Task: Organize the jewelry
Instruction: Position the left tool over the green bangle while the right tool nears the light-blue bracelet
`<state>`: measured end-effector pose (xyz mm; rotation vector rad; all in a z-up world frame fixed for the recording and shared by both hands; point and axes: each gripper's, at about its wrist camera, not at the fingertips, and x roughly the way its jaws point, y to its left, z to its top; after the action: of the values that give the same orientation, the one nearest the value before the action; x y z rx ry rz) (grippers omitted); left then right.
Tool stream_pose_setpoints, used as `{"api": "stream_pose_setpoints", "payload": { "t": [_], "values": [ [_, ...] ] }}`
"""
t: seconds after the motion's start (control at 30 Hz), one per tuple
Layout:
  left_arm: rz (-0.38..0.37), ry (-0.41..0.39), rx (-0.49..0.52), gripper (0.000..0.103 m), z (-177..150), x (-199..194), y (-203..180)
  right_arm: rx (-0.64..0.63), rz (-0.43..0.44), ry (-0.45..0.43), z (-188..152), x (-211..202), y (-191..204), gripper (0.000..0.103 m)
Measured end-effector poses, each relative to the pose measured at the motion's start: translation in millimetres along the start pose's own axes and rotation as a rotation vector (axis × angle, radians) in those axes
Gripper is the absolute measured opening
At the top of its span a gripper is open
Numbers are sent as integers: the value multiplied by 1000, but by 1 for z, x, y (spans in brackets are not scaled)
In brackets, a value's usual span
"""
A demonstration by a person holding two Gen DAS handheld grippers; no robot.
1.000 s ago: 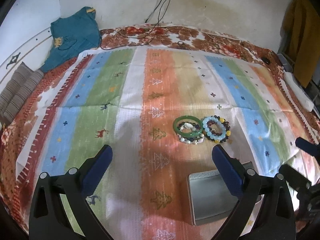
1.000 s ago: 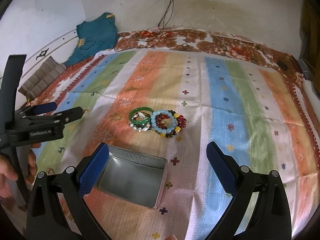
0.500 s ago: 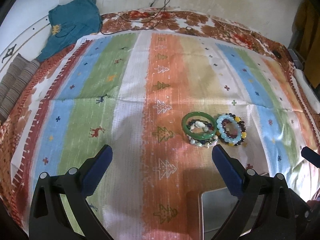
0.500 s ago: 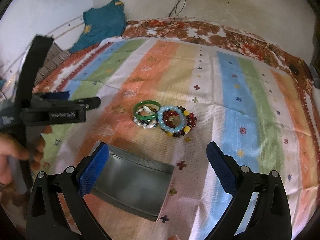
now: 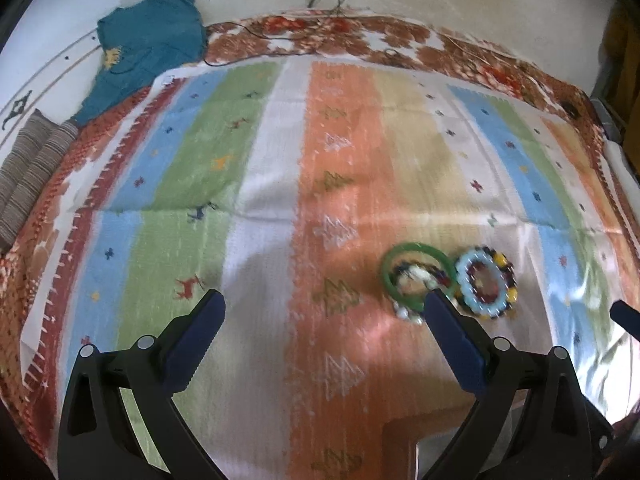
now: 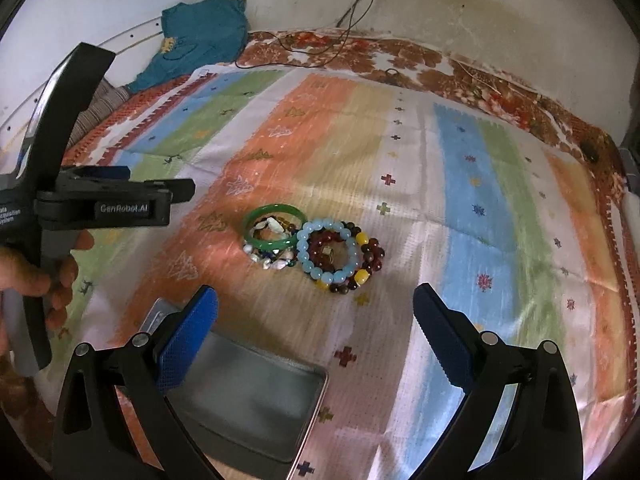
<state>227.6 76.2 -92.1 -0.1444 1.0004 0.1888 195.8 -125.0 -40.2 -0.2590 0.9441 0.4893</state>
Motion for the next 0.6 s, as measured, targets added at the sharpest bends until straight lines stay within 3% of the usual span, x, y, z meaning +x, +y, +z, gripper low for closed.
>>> {"api": "stream_pose_setpoints", "payload": {
  "t": [0.13, 0.6],
  "values": [
    [-41, 38, 5, 97, 5, 13, -1, -9, 1, 14, 3, 10, -1, 99],
    [-60, 99, 21, 97, 17, 48, -7, -63, 28, 72, 10, 45, 7, 99]
  ]
}}
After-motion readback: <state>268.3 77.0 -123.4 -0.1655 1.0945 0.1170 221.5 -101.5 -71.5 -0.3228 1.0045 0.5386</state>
